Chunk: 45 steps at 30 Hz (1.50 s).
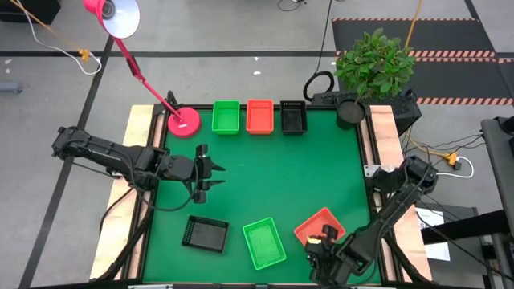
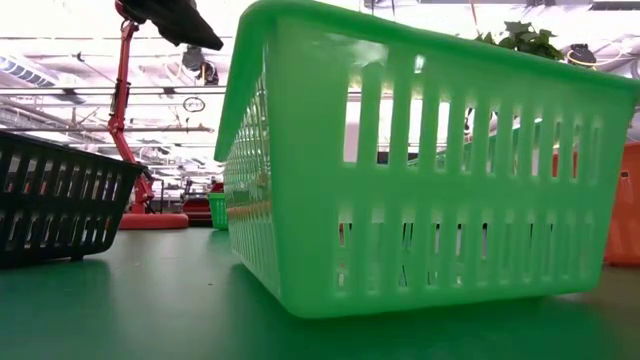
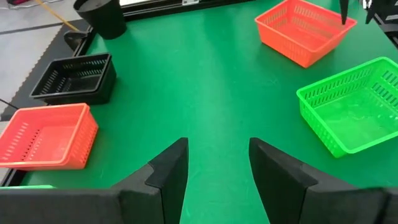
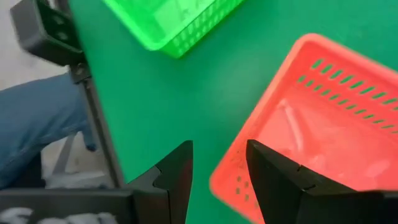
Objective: Stack baskets by color
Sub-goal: Stack the bottom orange basket on top of the orange stacked baskets
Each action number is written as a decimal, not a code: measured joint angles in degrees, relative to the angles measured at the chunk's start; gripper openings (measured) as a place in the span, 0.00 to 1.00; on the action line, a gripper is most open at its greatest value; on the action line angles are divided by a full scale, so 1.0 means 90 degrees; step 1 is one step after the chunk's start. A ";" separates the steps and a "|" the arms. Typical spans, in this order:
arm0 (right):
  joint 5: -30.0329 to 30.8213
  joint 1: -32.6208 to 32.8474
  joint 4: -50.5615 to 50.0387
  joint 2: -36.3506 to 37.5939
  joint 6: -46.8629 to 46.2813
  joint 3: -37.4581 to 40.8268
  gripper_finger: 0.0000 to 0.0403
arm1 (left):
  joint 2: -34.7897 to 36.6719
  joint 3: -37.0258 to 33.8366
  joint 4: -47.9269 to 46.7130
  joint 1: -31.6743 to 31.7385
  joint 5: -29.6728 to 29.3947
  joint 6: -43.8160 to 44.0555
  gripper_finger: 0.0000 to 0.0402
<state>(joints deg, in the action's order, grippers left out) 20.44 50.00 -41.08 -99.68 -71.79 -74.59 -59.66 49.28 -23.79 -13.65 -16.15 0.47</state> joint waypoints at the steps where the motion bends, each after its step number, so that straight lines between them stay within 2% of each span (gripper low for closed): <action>1: 0.0049 0.0000 0.0004 0.0001 0.0000 0.0043 0.36 | 0.0000 0.0000 -0.0001 0.0000 -0.0005 -0.0007 0.43; 12: 0.0035 -0.0241 0.0058 0.0000 -0.0017 0.0581 0.34 | 0.0000 0.0000 0.0000 0.0002 -0.0050 -0.0037 0.43; 16: 0.0007 -0.0324 0.0025 0.0000 0.0067 0.0648 0.26 | 0.0000 0.0000 0.0001 0.0002 -0.0052 -0.0080 0.43; 23: -0.0544 -0.0535 -0.0408 0.0010 0.0141 0.0662 0.03 | 0.0000 0.0000 0.0000 0.0007 -0.0052 -0.0080 0.43; 28: -0.0783 -0.0775 -0.0780 0.0204 0.0535 0.0639 0.03 | 0.0000 0.0000 0.0000 0.0007 -0.0053 0.0031 0.43; 31: -0.0759 -0.0976 -0.1014 0.0498 0.1085 0.0639 0.01 | 0.0000 0.0000 -0.0003 0.0002 -0.0053 0.0184 0.43; 38: 0.0227 -0.1756 -0.1372 0.1389 0.2880 0.0636 0.01 | 0.0000 -0.0002 -0.0208 -0.0004 -0.0055 0.0511 0.43; 45: 0.0402 -0.2751 -0.0588 0.1983 0.4950 0.0634 0.01 | 0.0000 -0.0002 -0.0350 -0.0024 -0.0057 0.0163 0.43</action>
<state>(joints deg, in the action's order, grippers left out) 24.05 25.24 -46.37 -81.83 -27.24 -68.88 -59.66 49.25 -26.94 -13.87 -16.67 1.94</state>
